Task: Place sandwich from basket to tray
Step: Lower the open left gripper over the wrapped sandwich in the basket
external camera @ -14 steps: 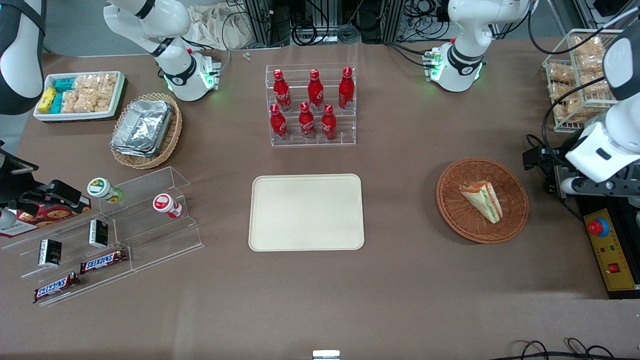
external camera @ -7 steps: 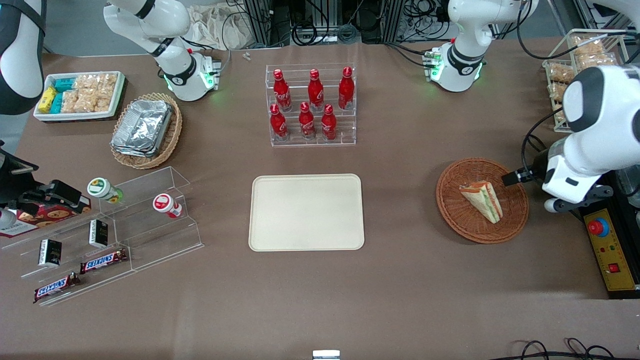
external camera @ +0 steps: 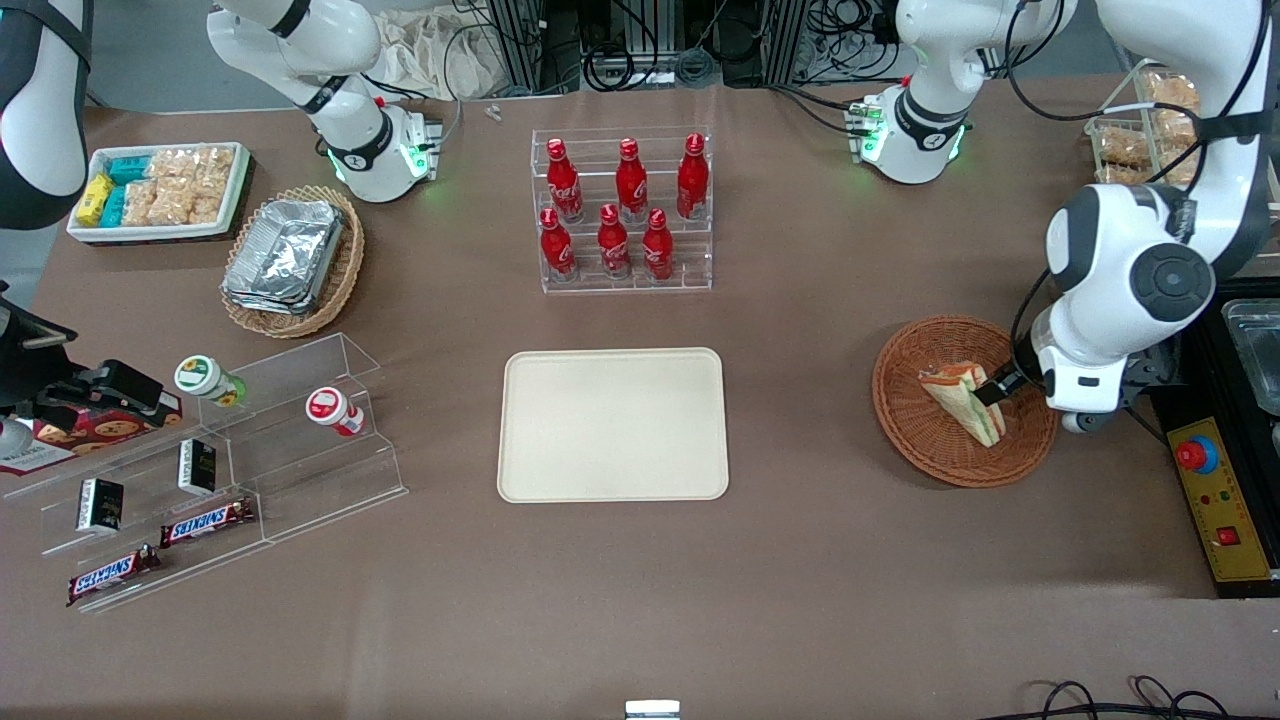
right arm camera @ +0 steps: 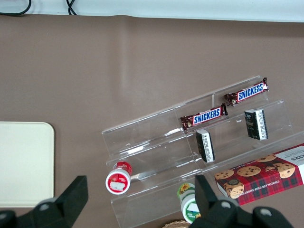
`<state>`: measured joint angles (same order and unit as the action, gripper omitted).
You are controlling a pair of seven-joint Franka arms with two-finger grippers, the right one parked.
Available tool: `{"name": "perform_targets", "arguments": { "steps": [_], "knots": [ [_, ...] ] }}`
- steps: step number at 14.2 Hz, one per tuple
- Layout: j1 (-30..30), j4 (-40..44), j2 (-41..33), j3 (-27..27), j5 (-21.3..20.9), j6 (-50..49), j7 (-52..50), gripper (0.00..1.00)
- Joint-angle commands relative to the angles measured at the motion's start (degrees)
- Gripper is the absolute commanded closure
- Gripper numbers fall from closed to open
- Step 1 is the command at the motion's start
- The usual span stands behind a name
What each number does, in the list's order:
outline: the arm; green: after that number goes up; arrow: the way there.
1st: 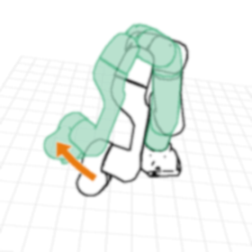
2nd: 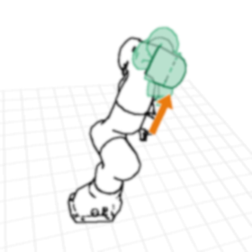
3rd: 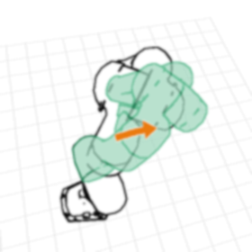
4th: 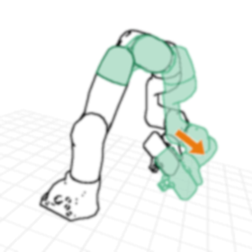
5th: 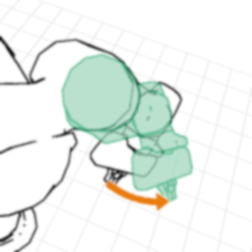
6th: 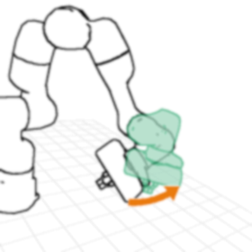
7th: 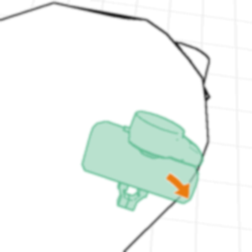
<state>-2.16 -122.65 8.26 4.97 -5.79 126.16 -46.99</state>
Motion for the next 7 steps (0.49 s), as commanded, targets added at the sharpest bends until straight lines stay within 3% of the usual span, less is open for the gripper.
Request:
{"name": "perform_targets", "arguments": {
  "steps": [1,7],
  "knots": [
    [-0.2,-2.2,1.0,0.2,-1.7,4.0,-7.8,0.00],
    [-0.3,-2.7,3.3,0.1,-1.7,5.8,-10.5,0.00]
  ]
}}
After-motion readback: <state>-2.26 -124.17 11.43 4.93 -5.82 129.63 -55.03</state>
